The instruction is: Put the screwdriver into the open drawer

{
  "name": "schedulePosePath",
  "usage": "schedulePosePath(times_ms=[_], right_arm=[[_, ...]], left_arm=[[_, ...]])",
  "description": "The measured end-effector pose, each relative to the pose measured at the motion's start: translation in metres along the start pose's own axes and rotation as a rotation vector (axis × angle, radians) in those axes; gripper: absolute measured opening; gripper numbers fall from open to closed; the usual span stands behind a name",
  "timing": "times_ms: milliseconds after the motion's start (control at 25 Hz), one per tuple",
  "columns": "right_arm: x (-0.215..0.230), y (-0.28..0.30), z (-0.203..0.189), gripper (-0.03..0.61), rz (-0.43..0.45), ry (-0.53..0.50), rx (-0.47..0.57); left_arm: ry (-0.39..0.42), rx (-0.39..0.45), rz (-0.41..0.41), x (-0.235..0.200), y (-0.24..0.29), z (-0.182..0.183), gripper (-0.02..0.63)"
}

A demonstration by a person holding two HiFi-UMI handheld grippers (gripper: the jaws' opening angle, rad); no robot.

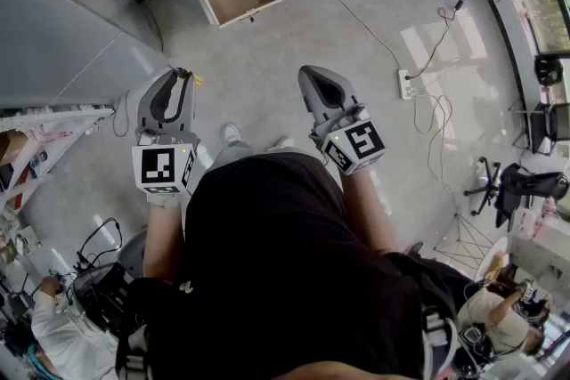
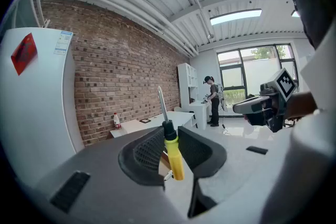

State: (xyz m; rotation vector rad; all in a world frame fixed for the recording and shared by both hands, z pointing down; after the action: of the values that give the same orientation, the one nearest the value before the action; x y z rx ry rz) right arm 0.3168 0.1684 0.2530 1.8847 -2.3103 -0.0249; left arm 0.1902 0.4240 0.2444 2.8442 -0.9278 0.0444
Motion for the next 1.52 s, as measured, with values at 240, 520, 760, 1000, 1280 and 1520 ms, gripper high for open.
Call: schedulePosePath(times_ms=[240, 520, 760, 1000, 1280, 1520], right_arm=[[-0.021, 0.008, -0.002, 0.009, 0.002, -0.005, -0.024], [-0.035, 0.035, -0.003, 0.011, -0.009, -0.01, -0.036], [-0.044, 0.061, -0.009, 0.011, -0.068, 0.009, -0.026], [-0.036, 0.073, -0.018, 0.011, -0.118, 0.045, -0.038], [-0.003, 0.101, -0.017, 0.011, -0.134, 0.054, -0.054], [0.047, 0.125, -0.009, 0.011, -0.153, 0.072, -0.066]], left_arm=[[-0.009, 0.005, -0.01, -0.013, -0.011, -0.003, 0.086], [-0.03, 0.011, -0.025, -0.043, -0.011, -0.013, 0.086], [-0.046, 0.006, -0.056, -0.077, -0.004, -0.03, 0.086], [-0.063, -0.019, -0.08, -0.09, 0.015, -0.04, 0.086], [-0.065, -0.057, -0.118, -0.099, 0.062, -0.042, 0.086], [-0.059, -0.079, -0.152, -0.101, 0.124, -0.036, 0.086]])
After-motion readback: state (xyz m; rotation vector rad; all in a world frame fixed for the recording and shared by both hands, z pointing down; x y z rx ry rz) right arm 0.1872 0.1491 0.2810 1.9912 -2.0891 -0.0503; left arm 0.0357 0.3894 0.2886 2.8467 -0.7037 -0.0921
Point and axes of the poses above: the fingertips, and each gripper's own axes: y forward along the fingers, x to its right, z out of its top, the point moved 8 cm from there along -y, backward along the fingers, and after that the axes turned 3 degrees about x, right-handed, at the moved point
